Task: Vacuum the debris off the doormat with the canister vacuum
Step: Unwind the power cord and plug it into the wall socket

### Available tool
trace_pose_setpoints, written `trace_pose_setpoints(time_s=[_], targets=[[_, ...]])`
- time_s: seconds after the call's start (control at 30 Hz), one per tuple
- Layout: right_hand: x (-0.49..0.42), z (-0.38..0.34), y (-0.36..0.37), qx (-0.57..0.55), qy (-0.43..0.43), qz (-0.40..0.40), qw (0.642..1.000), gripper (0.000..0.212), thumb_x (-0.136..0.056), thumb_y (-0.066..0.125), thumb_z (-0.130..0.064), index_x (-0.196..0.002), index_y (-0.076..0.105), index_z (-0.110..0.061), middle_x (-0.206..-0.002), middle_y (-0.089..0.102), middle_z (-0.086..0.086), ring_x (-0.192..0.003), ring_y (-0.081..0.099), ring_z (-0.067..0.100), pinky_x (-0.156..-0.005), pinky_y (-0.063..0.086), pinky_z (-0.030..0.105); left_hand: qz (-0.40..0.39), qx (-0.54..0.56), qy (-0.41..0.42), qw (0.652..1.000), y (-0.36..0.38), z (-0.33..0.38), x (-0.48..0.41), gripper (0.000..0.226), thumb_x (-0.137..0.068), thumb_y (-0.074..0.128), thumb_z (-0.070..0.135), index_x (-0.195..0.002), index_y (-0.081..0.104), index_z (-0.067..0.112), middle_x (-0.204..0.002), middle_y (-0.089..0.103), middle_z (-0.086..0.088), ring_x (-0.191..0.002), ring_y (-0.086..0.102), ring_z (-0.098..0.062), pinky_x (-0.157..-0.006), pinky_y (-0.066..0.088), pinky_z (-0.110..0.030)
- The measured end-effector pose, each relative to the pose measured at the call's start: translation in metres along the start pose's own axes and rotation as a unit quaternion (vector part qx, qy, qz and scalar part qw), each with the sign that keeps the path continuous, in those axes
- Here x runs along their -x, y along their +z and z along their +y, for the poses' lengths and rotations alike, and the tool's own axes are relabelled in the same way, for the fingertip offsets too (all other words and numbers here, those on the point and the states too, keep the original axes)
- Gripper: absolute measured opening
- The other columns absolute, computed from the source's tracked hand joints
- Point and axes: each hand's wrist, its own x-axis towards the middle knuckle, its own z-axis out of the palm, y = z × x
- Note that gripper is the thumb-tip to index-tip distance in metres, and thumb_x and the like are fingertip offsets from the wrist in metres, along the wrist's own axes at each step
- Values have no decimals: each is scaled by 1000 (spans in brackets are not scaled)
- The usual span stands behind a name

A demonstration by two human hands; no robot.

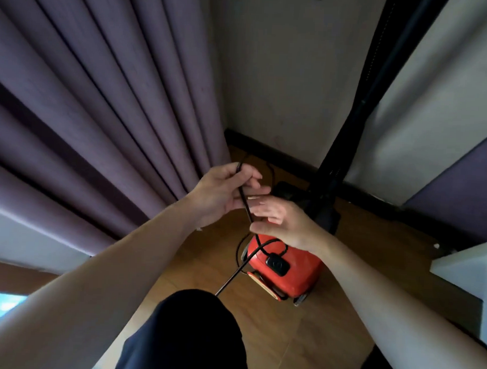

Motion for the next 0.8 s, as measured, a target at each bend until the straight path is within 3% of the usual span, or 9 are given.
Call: trace_pose_setpoints(time_s=[0.07, 0.2, 0.3, 0.4, 0.47, 0.53, 0.6, 0.67, 0.8], targets=[[8, 0, -2, 54, 24, -29, 998, 71, -77, 77, -48, -141, 52, -31, -131, 69, -3, -127, 61, 8, -112, 46, 34, 3, 13, 11, 1000, 7, 14, -3, 24, -108, 42, 13, -97, 63, 8, -82, 67, -4, -104, 73, -28, -93, 59, -47], [21, 0, -12, 100, 27, -68, 992, 40, -85, 79, -42, -113, 75, -15, -105, 78, 3, -101, 74, 14, -100, 57, 41, 32, 82, 27, 996, 12, 29, -11, 26, -108, 41, 15, -100, 65, 10, -81, 69, -2, -99, 75, -24, -94, 59, -47], [30, -5, -25, 36, 38, -35, 998, 31, -92, 73, -33, -98, 75, -2, -87, 79, 9, -75, 77, 20, -73, 62, 31, 45, 102, 24, 993, 16, 27, -15, 23, -107, 45, 18, -110, 66, 11, -97, 73, -4, -105, 73, -24, -97, 57, -46], [37, -14, -38, 28, 29, -6, 999, 13, -94, 73, -22, -89, 74, -10, -79, 78, 7, -66, 75, 21, -61, 61, 29, 25, 20, -5, 999, 22, 18, -9, 28, -104, 50, 28, -130, 59, 21, -129, 67, -3, -120, 65, -19, -105, 49, -41], [39, -22, -49, 11, 20, 36, 999, 9, -93, 73, -20, -88, 74, -12, -78, 78, 10, -64, 74, 23, -61, 62, 31, -31, -104, -48, 993, 25, 6, -4, 37, -97, 57, 38, -131, 56, 23, -133, 64, -1, -122, 61, -14, -108, 46, -38], [38, -31, -63, -12, 9, 86, 996, 7, -93, 73, -16, -89, 74, -11, -74, 77, 9, -61, 72, 22, -60, 61, 30, -121, -225, -76, 964, 31, -9, 1, 40, -94, 63, 38, -127, 62, 15, -126, 69, -5, -117, 65, -14, -104, 51, -34], [41, -42, -79, -23, -5, 125, 992, 6, -93, 72, -14, -90, 74, -10, -72, 76, 7, -61, 72, 21, -61, 61, 30, -155, -267, -66, 949, 38, -20, 0, 29, -100, 61, 19, -122, 64, 0, -112, 72, -13, -101, 71, -14, -92, 57, -27], [45, -52, -93, -34, -15, 155, 987, 5, -93, 72, -13, -92, 74, -9, -74, 76, 7, -62, 72, 21, -63, 62, 31, -132, -260, -34, 956, 46, -22, -2, 17, -102, 56, 6, -112, 65, -3, -98, 73, -16, -87, 73, -13, -82, 58, -22], [56, -56, -107, -90, -36, 215, 972, 15, -89, 76, -19, -98, 74, -8, -83, 79, 9, -70, 75, 21, -67, 63, 32, -73, -207, 37, 975, 61, -16, -6, 21, -104, 52, 13, -102, 70, 3, -84, 74, -10, -85, 70, -15, -89, 56, -27]])
